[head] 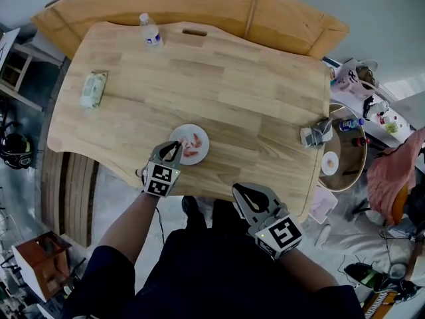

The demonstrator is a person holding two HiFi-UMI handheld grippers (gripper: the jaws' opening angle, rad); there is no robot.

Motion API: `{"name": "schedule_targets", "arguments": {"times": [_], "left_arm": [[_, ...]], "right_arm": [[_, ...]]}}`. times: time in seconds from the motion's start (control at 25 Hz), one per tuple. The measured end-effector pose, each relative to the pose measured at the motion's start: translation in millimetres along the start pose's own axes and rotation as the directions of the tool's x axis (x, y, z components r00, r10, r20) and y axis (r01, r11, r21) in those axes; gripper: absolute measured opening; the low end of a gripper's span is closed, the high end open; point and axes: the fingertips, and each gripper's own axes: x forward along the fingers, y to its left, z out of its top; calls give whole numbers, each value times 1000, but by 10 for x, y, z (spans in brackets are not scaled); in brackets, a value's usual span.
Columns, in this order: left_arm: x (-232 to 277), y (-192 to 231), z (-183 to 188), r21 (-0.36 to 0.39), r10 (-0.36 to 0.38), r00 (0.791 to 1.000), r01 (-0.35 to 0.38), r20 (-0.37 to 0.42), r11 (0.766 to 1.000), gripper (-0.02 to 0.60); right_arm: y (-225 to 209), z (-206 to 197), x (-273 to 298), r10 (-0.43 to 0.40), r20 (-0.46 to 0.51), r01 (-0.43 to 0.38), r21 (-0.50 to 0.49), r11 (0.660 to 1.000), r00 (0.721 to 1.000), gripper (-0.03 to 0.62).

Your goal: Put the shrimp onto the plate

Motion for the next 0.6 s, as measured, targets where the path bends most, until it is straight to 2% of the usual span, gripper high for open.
{"name": "schedule_targets", "arguments": {"times": [0.4,0.6], "left_arm": [[352,93,-396,20,-8,994,10,-107,1000,46],[436,71,-439,37,-12,993,16,-114,999,46]], "right_arm": [[-102,-106,-19,-16,-35,16,14,1000,999,9],[-143,-157,-15,-26,-56,28,30,999,998,9]]}}
